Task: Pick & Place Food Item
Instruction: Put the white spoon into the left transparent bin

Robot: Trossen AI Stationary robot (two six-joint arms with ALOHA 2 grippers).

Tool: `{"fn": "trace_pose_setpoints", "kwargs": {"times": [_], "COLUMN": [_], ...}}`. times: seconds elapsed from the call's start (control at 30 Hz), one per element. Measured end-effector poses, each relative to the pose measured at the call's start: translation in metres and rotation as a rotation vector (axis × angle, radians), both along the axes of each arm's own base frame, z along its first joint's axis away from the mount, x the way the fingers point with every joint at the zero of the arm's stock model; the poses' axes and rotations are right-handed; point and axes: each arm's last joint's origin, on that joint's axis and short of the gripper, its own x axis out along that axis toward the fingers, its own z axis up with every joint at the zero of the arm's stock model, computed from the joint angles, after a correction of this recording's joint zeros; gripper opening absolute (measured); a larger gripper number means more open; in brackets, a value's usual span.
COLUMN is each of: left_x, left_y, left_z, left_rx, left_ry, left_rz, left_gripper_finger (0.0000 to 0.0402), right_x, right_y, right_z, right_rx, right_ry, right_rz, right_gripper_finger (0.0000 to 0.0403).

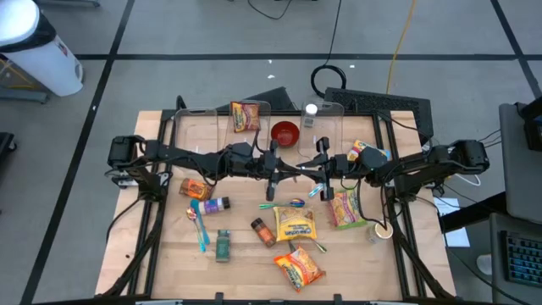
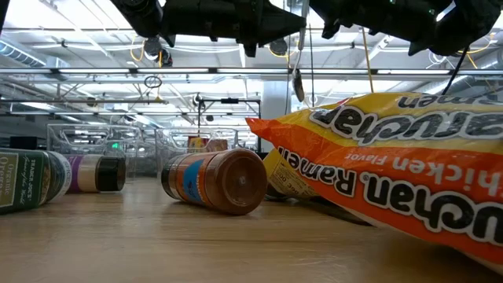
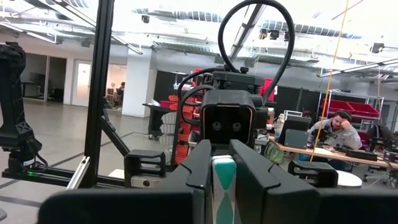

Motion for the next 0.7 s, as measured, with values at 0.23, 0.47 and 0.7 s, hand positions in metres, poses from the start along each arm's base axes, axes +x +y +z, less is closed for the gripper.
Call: {"fn": "trace_pose_setpoints", "kwargs": {"times": [0.23, 0.47, 0.7], "left_x": [0.0, 0.0, 0.0], "left_y": [0.0003, 0.0005, 0.0007], "left_z": [0.0001, 0.0001, 0.0003], "left_rx": [0.01, 0.018, 0.019], "left_ry": [-0.001, -0.002, -0.005], "left_rz": [0.003, 0.004, 0.004], "left_gripper_finger": [0.0011, 0.0011, 0.0011], "right_x": [0.0, 0.0001, -0.0003], "right_y": [0.0001, 0.0003, 0.0004], "right_z": [0.0001, 0.0, 0.0007], "right_rx": [0.003, -0.014, -0.049], "right_ry": [0.0, -0.001, -0.011], "right_rz": [0.002, -0.002, -0.013], "right_gripper_finger": [0.0057, 0.0074, 0.0119]}}
